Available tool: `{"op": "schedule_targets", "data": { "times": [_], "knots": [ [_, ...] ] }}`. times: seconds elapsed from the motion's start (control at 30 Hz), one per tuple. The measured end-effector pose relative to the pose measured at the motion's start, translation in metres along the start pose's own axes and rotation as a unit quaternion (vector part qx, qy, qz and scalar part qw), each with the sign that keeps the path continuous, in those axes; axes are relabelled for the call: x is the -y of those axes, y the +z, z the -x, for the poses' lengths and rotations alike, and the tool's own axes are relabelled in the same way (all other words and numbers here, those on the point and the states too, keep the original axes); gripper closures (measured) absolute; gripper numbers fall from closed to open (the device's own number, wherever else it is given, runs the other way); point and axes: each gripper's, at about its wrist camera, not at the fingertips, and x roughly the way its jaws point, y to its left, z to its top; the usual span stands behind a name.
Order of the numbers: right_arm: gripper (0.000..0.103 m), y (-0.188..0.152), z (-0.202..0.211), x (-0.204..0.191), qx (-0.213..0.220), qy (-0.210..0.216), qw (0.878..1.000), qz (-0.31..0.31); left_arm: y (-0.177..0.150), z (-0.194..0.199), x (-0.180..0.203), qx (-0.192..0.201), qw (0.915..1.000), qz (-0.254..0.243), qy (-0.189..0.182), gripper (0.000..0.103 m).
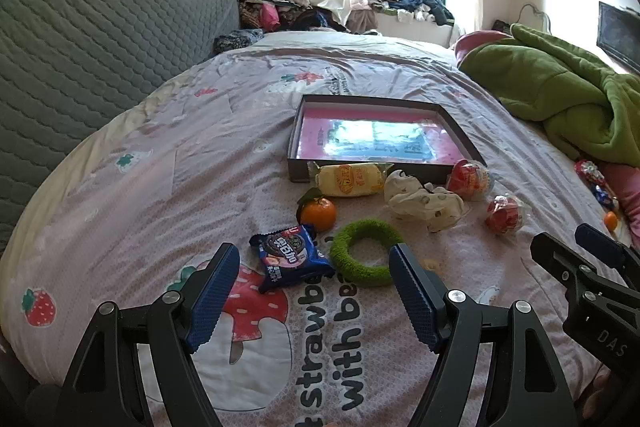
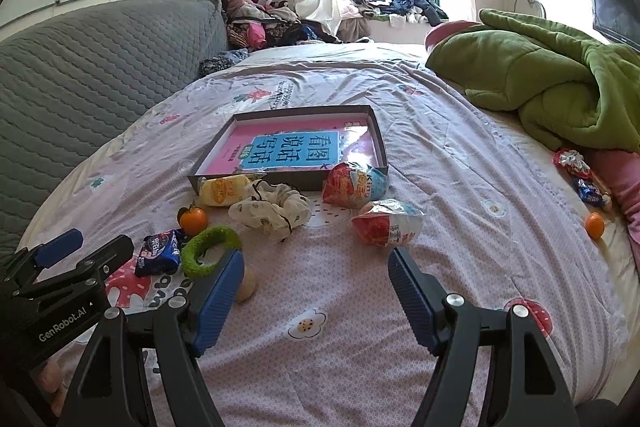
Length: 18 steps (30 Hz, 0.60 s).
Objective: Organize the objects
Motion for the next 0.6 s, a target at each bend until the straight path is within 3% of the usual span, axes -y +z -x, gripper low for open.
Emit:
{"op": "schedule_targets", "data": {
  "times": [0.6],
  "knots": [
    [0.029,0.0013,0.0046,-0.0009,0.005,0.001,1.000,-0.001,0.0006,0.0052,0.0007,0.008,0.9999,-0.005,-0.006,0.024]
  ]
}}
